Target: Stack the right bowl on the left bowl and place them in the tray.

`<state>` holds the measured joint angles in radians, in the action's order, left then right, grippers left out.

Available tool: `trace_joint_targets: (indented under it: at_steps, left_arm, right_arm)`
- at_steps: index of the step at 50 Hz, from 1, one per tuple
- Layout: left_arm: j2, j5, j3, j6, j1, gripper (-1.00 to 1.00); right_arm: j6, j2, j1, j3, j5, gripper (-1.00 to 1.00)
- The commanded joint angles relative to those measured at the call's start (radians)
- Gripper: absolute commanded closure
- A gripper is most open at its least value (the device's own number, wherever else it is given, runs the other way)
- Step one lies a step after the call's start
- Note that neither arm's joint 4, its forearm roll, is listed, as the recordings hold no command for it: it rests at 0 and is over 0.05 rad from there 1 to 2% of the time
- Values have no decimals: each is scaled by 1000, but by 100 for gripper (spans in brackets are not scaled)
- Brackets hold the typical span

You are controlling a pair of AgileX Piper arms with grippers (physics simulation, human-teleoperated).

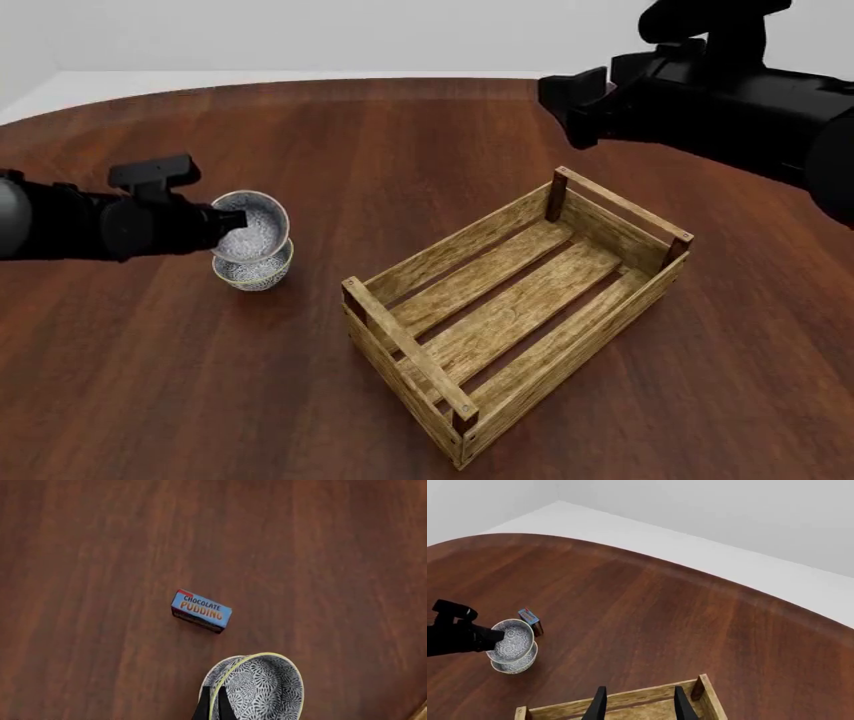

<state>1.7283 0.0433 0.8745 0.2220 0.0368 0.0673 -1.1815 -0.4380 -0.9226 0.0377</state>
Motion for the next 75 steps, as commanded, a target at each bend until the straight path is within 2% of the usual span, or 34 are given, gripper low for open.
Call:
trace_joint_targets:
  at_steps: [1,46,47,52,58,75]
  left_arm:
    - [-3,-21,19,-8,20,100]
    - [34,-23,30,-21,11,100]
    - [32,-24,29,-18,13,-100]
    - [28,-28,30,-17,12,-100]
    - [-22,-57,40,-51,-18,-100]
    - [-137,-116,33,-98,-16,-100]
  right_arm:
    - [0,0,-1,0,0,-100]
    - [2,10,-3,4,5,-100]
    - [2,10,-3,4,5,-100]
    - [2,13,-4,4,7,-100]
    - [2,17,-5,5,8,-100]
    - [5,19,-6,8,6,-100]
